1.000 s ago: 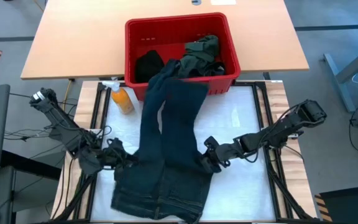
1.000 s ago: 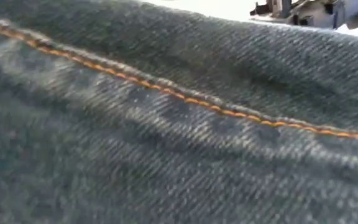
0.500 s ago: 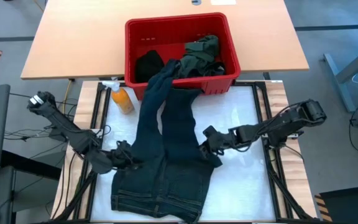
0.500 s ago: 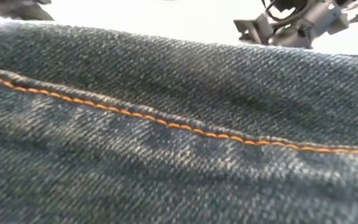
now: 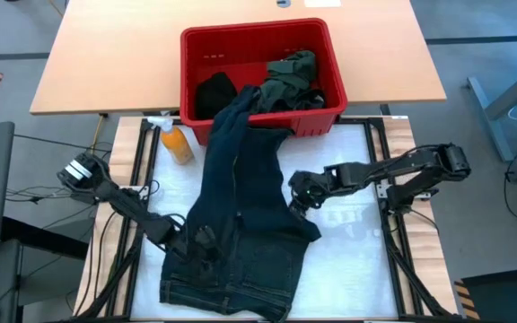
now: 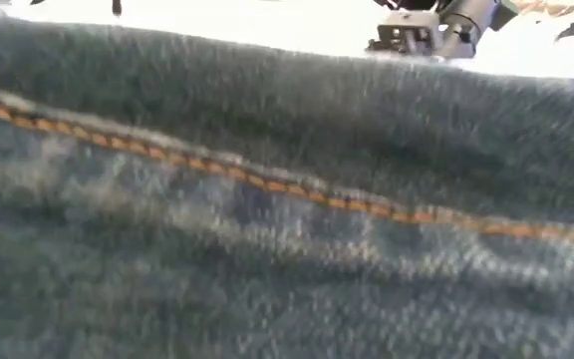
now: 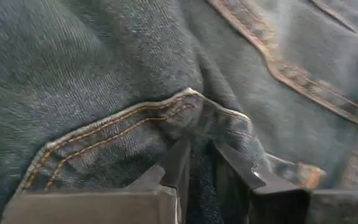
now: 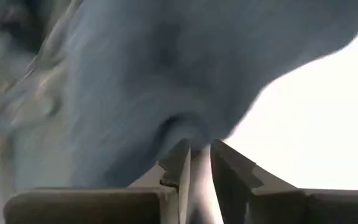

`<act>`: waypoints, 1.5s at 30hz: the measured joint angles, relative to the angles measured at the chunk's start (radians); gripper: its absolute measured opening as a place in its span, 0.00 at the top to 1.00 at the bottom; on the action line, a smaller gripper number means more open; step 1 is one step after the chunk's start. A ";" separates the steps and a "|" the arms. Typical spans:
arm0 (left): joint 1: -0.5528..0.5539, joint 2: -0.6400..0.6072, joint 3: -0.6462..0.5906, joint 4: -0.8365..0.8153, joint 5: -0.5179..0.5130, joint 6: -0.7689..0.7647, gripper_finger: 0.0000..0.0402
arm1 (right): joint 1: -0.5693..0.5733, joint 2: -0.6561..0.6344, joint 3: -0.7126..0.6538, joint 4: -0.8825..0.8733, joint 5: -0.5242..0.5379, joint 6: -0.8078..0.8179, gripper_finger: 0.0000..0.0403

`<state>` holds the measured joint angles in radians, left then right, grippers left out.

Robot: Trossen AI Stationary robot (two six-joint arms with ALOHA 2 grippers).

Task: Fold Laundry from Bin
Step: Remove the dark blue pants from the red bin

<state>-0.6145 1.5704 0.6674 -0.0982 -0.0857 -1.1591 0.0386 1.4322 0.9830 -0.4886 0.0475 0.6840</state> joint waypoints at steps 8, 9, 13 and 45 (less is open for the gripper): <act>-0.088 0.009 0.003 -0.016 0.154 -0.084 0.94 | -0.119 0.075 0.028 0.290 0.185 -0.189 0.79; -0.096 -0.009 0.000 -0.043 0.157 -0.093 0.95 | -0.134 0.108 0.028 0.331 0.156 -0.205 0.79; -0.122 -0.094 -0.002 -0.166 0.172 -0.138 0.99 | -0.174 0.265 0.026 0.497 0.056 -0.222 0.82; -0.269 -0.388 -0.002 -0.542 -0.242 -0.213 1.00 | 0.031 -0.069 0.003 0.316 0.327 0.106 0.81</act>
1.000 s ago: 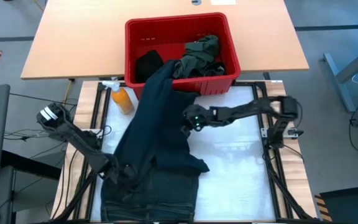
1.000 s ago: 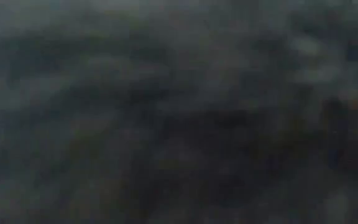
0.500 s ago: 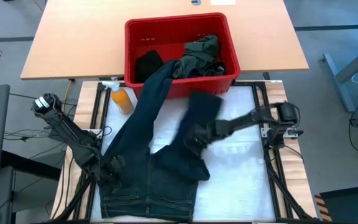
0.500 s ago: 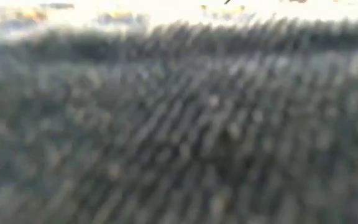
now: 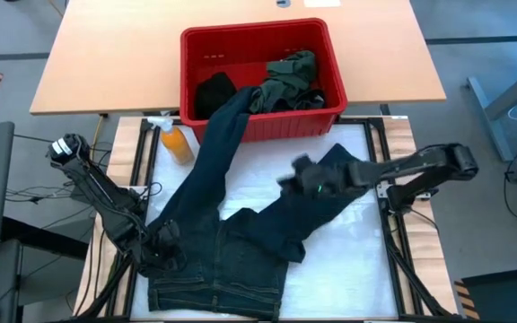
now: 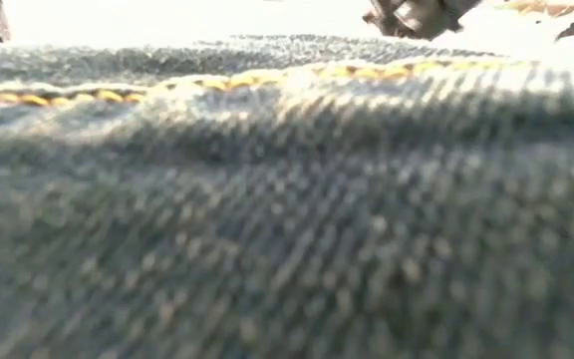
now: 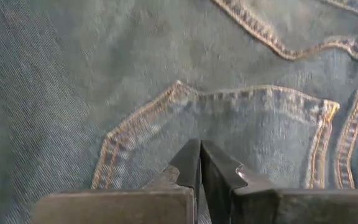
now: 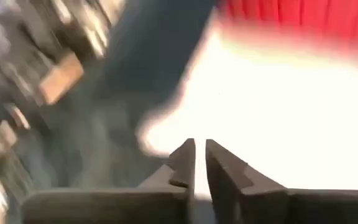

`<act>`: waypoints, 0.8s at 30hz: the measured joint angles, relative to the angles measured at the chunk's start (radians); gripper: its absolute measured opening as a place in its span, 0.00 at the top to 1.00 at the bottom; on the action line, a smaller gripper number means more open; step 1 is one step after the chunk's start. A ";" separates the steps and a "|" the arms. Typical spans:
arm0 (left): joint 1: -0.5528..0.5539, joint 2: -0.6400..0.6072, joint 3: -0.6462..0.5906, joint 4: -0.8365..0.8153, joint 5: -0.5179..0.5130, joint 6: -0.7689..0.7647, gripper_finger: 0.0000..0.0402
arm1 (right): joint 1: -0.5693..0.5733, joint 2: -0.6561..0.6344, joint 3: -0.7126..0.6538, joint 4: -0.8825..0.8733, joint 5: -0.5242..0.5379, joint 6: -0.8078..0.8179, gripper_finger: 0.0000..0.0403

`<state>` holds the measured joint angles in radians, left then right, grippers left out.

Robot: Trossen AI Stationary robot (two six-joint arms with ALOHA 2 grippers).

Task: Fold Laundry from Bin
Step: Remove the dark blue pants from the red bin

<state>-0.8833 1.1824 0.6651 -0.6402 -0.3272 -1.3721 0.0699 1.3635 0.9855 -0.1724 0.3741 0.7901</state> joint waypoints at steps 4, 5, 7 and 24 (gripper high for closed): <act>0.001 0.000 0.000 0.001 -0.040 0.017 1.00 | -0.114 0.071 -0.001 0.268 -0.115 -0.054 0.64; 0.000 0.000 0.000 0.000 -0.041 0.017 1.00 | -0.140 0.098 -0.002 0.320 -0.154 -0.052 0.59; 0.000 0.000 0.000 0.002 -0.041 0.017 1.00 | -0.183 0.157 -0.001 0.405 -0.188 -0.026 0.49; 0.001 0.000 0.001 0.035 -0.081 -0.023 1.00 | -0.291 0.613 0.091 1.104 -0.114 0.085 0.20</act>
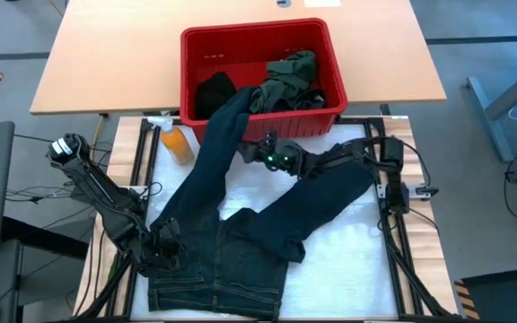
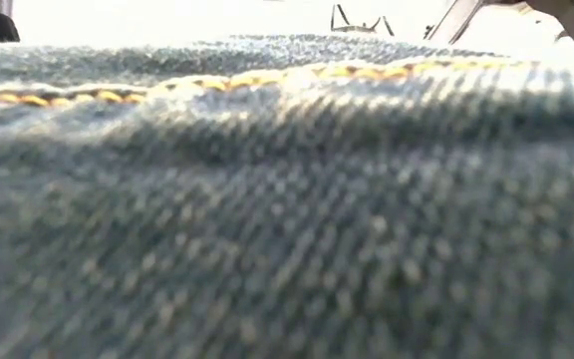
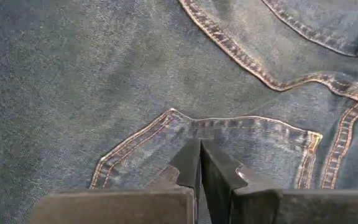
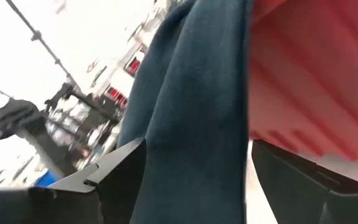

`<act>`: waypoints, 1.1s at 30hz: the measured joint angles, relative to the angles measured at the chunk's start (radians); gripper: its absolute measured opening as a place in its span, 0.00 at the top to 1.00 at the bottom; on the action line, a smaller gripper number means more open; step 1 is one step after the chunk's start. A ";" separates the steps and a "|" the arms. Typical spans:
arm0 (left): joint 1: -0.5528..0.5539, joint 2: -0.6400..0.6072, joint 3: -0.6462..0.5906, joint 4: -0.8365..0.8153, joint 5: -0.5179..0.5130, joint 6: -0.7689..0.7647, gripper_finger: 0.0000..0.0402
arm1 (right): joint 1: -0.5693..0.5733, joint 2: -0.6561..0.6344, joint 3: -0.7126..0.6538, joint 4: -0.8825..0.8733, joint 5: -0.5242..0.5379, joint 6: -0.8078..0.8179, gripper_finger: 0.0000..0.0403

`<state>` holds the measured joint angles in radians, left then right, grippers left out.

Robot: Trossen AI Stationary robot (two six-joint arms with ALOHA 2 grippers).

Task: Fold Laundry from Bin
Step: Remove the dark blue pants from the red bin

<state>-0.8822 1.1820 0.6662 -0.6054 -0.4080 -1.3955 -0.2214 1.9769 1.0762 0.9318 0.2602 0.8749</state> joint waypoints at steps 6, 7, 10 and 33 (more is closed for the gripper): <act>0.000 0.000 0.000 0.036 -0.026 -0.002 1.00 | 0.007 0.008 0.015 -0.005 0.106 -0.041 0.20; 0.000 0.000 0.000 0.039 -0.035 -0.001 1.00 | 0.007 0.008 0.015 0.007 0.133 -0.038 0.20; 0.000 0.000 0.000 0.042 -0.060 0.000 1.00 | -0.014 0.008 0.017 0.050 0.142 0.011 0.22; 0.000 0.000 0.000 0.048 -0.110 0.018 1.00 | 0.110 -0.415 0.177 -0.743 -0.272 -0.368 0.93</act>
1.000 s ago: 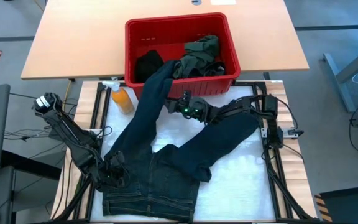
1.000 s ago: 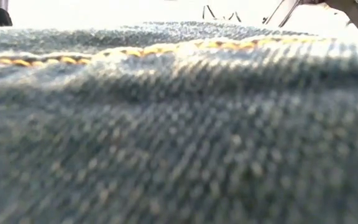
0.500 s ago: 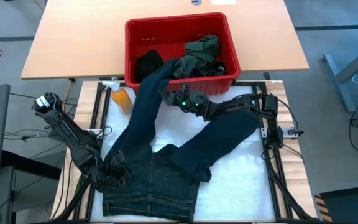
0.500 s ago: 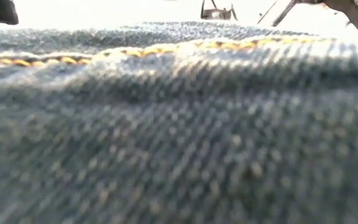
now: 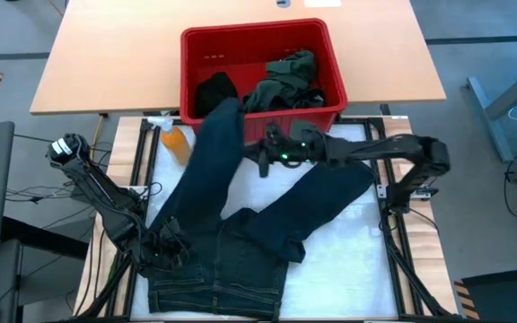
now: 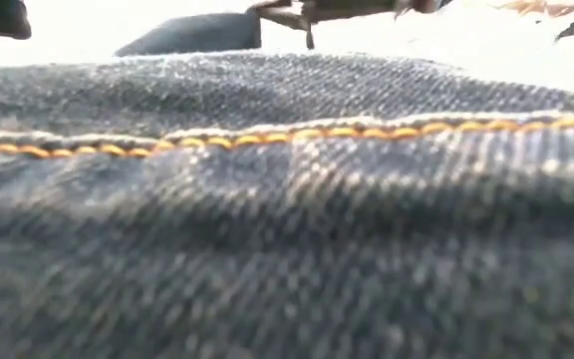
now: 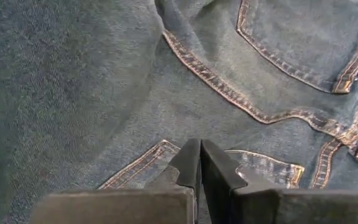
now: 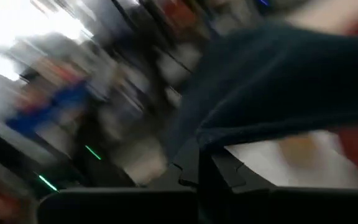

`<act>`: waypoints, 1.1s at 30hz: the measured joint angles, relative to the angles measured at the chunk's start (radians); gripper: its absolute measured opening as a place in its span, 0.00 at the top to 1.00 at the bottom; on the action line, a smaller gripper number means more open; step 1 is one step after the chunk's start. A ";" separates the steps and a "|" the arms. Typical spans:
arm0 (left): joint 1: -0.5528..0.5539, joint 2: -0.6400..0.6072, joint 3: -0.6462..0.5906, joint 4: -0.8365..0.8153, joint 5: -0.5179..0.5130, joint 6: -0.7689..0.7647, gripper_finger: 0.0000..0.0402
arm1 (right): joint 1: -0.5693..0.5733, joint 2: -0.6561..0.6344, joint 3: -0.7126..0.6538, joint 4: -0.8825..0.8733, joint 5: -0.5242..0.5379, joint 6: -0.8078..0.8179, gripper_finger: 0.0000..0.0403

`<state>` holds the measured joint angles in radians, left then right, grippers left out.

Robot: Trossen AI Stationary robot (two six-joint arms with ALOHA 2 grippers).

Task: Fold Laundry from Bin
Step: Remove the dark blue pants from the red bin

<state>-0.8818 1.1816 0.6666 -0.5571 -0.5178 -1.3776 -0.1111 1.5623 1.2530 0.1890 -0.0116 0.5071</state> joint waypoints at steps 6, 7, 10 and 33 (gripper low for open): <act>0.000 0.000 0.000 0.004 -0.012 -0.003 1.00 | 0.159 -0.043 -0.001 -0.425 0.151 0.045 0.94; 0.000 0.000 0.000 0.004 -0.016 -0.004 1.00 | 0.184 -0.025 -0.001 -0.452 0.151 0.079 0.94; 0.000 0.000 0.000 0.003 -0.028 -0.006 1.00 | 0.246 0.046 -0.002 -0.503 0.128 0.194 0.93; 0.025 0.000 0.000 0.028 0.024 -0.008 1.00 | 0.036 0.300 -0.003 -0.136 -0.001 0.375 0.92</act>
<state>-0.8566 1.1820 0.6666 -0.5295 -0.4935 -1.3853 -0.0747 1.8621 1.2502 0.0532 -0.0122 0.8824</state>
